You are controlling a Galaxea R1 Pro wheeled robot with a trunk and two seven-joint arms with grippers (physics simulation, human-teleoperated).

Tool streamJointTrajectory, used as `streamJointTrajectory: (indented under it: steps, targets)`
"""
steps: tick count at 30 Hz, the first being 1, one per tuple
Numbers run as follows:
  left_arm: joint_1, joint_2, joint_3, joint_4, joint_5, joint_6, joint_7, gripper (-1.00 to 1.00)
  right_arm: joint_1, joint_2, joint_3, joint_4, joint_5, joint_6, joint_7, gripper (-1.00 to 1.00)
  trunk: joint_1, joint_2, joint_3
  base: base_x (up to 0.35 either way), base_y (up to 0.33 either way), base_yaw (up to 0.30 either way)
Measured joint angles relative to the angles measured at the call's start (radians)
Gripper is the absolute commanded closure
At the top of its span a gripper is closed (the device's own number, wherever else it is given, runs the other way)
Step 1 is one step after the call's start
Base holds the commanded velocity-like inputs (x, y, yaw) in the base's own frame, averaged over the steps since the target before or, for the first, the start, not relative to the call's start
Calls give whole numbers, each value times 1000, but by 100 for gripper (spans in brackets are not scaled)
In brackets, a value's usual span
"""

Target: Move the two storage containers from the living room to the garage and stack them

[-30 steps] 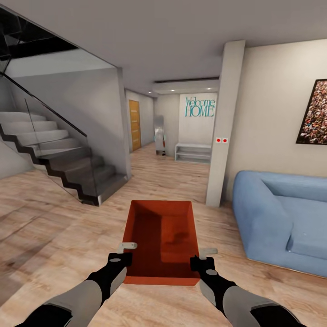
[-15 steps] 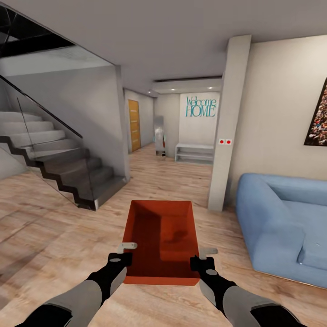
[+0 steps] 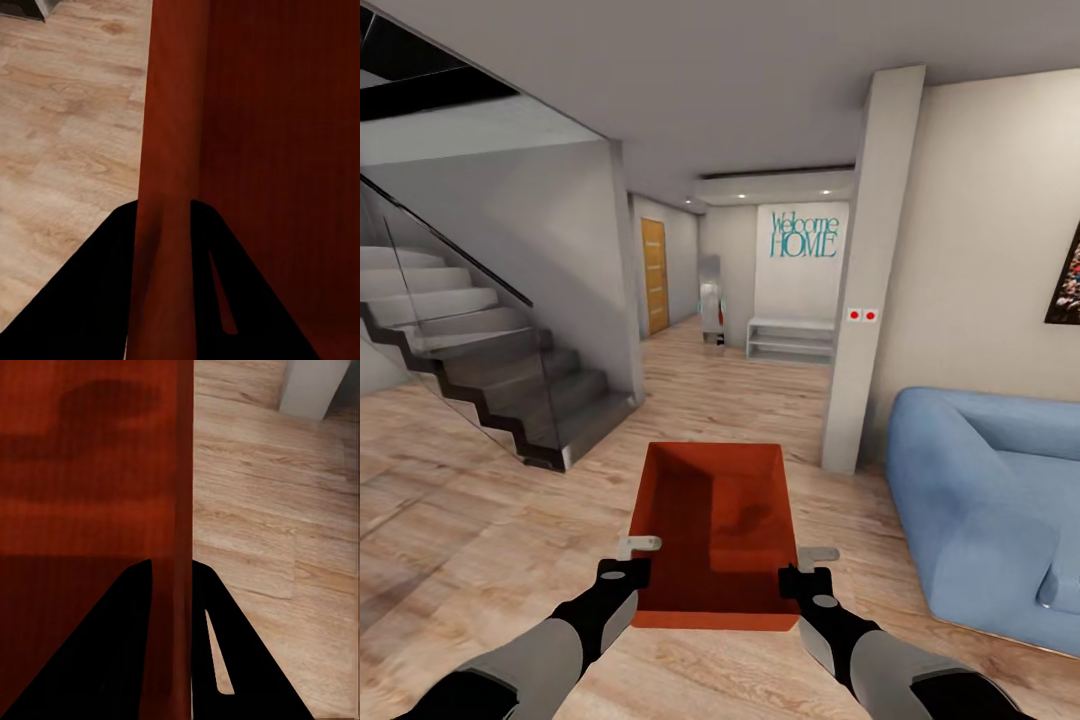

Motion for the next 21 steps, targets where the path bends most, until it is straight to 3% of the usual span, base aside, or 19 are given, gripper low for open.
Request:
streamJointTrajectory:
  steps: [11,21]
  targets:
    - [-3,0,-54,7,57,0,4,100,0,-6,-40,4,34,3,13,100,0,0,0,0,0,0]
    - [-4,1,-65,11,69,0,4,100,0,-5,-64,5,61,6,11,100,0,0,0,0,0,0]
